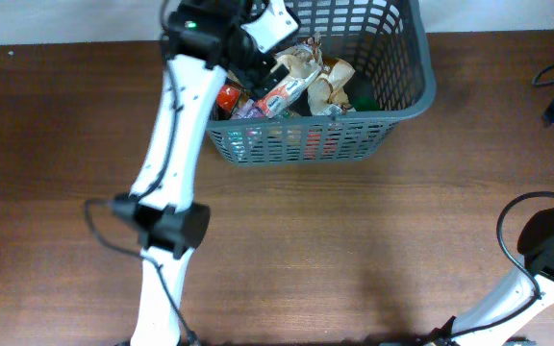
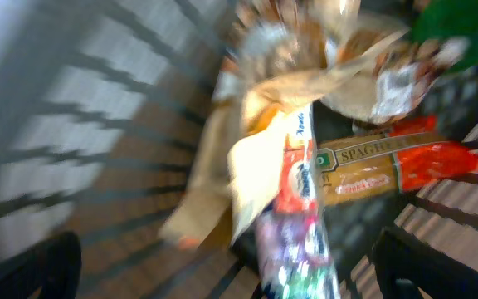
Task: Pack container
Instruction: 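Open the left gripper and retract it toward the front left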
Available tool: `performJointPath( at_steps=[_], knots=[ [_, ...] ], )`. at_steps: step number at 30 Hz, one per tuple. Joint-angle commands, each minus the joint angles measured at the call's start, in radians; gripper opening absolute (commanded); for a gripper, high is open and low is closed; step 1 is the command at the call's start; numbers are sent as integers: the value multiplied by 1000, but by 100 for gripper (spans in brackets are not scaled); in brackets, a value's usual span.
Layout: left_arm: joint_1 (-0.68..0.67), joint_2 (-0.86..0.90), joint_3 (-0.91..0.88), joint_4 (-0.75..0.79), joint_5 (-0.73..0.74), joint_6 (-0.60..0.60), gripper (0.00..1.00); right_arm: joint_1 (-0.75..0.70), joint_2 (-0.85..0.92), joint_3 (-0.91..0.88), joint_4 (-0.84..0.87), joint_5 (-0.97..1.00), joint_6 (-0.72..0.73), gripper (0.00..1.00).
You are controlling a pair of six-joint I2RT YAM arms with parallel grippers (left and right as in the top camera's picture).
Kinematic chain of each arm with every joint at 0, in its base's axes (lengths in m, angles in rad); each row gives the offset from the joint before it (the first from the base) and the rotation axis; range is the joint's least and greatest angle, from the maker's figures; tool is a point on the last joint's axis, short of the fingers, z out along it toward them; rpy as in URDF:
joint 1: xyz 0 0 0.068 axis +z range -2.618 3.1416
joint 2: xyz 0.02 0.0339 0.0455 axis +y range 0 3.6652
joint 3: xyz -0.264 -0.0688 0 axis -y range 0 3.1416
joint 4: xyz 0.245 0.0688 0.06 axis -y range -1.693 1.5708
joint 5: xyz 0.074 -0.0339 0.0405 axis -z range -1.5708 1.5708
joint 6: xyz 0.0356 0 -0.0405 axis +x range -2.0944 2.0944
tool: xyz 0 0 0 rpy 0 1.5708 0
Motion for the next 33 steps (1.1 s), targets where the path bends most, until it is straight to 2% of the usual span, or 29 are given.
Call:
performJointPath(
  at_steps=[1, 6, 10, 13, 20, 23, 28, 33],
  knots=[
    [19, -253, 30, -23, -79, -6, 99, -1, 2, -4, 0, -2, 4, 99],
    [67, -437, 30, -79, -84, -82, 99, -1, 2, -4, 0, -2, 4, 99],
    [108, -533, 30, -212, -84, -165, 99, -1, 2, -4, 0, -2, 4, 99],
    [128, -619, 2, -223, -59, -318, 99, -1, 2, -4, 0, -2, 4, 99],
    [129, -763, -85, -223, -88, -328, 99, -1, 2, -4, 0, -2, 4, 99],
    [130, -861, -243, -223, -139, -351, 99, -1, 2, -4, 0, -2, 4, 99],
    [130, -1071, -643, -212, -291, -446, 99, -1, 2, -4, 0, -2, 4, 99],
    [130, -1281, -1004, -102, -290, -557, 99, -1, 2, -4, 0, -2, 4, 99]
  ],
)
